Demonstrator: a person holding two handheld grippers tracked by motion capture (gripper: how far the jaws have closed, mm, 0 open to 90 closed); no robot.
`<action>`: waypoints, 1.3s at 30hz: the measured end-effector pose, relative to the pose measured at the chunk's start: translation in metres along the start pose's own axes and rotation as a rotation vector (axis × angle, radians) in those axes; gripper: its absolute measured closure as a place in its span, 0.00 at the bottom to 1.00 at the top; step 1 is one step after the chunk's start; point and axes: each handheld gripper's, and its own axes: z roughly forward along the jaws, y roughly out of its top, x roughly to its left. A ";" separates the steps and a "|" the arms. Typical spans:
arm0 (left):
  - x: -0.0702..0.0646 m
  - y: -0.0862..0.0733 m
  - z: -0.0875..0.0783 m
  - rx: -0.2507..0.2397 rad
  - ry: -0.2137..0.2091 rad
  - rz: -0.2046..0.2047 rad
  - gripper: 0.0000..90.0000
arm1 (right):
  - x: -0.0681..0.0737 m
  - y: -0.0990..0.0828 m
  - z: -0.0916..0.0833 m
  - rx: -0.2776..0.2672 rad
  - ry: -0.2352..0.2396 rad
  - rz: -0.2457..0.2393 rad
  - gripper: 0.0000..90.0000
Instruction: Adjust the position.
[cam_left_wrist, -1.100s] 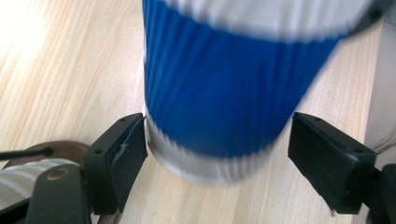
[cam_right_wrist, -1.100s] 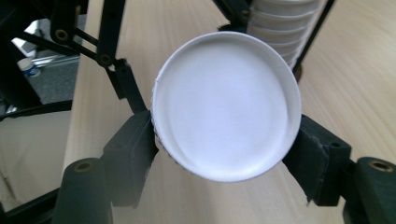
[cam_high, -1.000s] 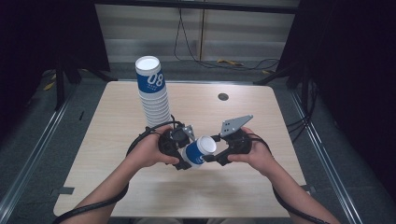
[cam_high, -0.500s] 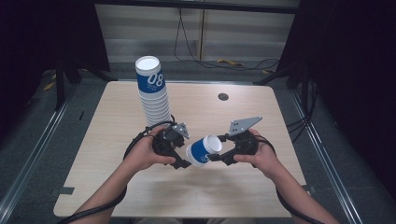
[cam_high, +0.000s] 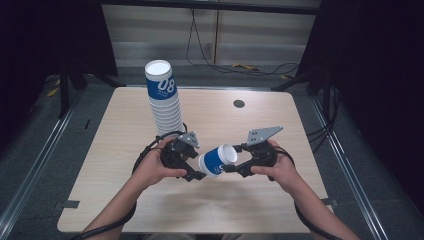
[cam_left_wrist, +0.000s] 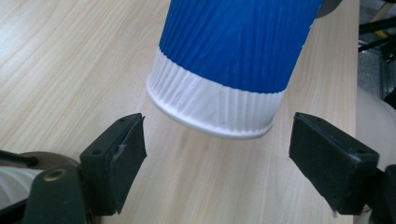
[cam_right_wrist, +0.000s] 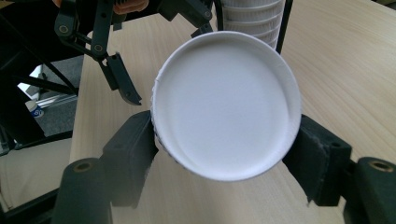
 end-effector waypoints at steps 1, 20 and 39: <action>0.000 0.000 0.000 -0.005 -0.001 -0.001 0.21 | 0.000 0.000 0.000 -0.002 0.000 0.001 0.32; -0.003 -0.005 0.012 -0.062 -0.026 -0.018 0.19 | 0.001 -0.002 0.002 -0.031 0.015 0.018 0.32; -0.001 -0.007 0.018 -0.091 -0.012 -0.033 0.17 | 0.002 -0.001 0.004 -0.031 0.027 0.023 0.32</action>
